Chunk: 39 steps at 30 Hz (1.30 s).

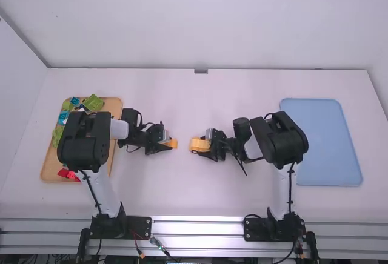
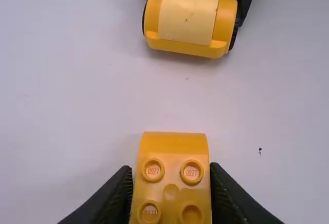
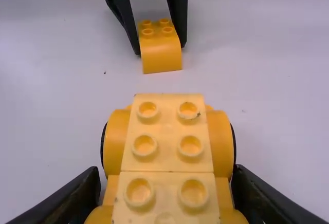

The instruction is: Assemble lego blocks to make yellow taxi

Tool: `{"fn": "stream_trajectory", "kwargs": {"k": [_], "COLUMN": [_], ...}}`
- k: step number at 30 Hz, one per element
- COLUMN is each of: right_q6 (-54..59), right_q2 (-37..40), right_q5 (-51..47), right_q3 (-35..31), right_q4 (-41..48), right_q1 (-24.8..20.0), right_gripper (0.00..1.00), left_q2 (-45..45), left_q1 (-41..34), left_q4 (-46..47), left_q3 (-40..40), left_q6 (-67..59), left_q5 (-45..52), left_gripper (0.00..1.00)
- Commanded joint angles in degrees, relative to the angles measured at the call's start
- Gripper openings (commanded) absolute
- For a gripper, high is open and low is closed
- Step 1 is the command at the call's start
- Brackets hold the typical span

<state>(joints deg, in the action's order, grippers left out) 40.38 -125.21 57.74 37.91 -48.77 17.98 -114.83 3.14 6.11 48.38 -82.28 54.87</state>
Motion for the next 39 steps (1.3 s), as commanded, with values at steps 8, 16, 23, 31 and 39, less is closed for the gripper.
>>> {"fn": "stream_trajectory", "kwargs": {"k": [8, 16, 23, 31, 39], "right_q6": [-0.35, -0.09, -1.36, 4.24, 4.96], "right_q2": [-0.61, -0.61, -0.61, -0.61, -0.59], "right_q5": [0.85, 0.70, 0.87, 0.74, 0.87], "right_q3": [-0.02, 0.07, 0.98, 2.86, 1.70], "right_q4": [-0.07, -0.09, 0.22, 7.04, 6.88], "right_q1": [-0.81, -0.79, -0.79, -0.79, -3.23], "right_gripper": [0.67, 0.67, 0.67, 0.87, 0.82], "left_q2": [-0.15, -0.13, 1.42, 3.21, 3.21], "left_q1": [-0.52, -0.33, -1.27, -6.12, -8.00], "left_q4": [-0.59, 1.25, 7.87, 13.25, 14.23], "left_q3": [-0.52, 1.62, 5.01, 8.72, 10.32], "left_q6": [-0.02, -0.98, -3.28, -3.06, -3.06], "left_q5": [1.73, 3.45, 5.11, 0.35, 3.98], "left_gripper": [0.29, 0.32, 0.26, 0.15, 0.13]}}
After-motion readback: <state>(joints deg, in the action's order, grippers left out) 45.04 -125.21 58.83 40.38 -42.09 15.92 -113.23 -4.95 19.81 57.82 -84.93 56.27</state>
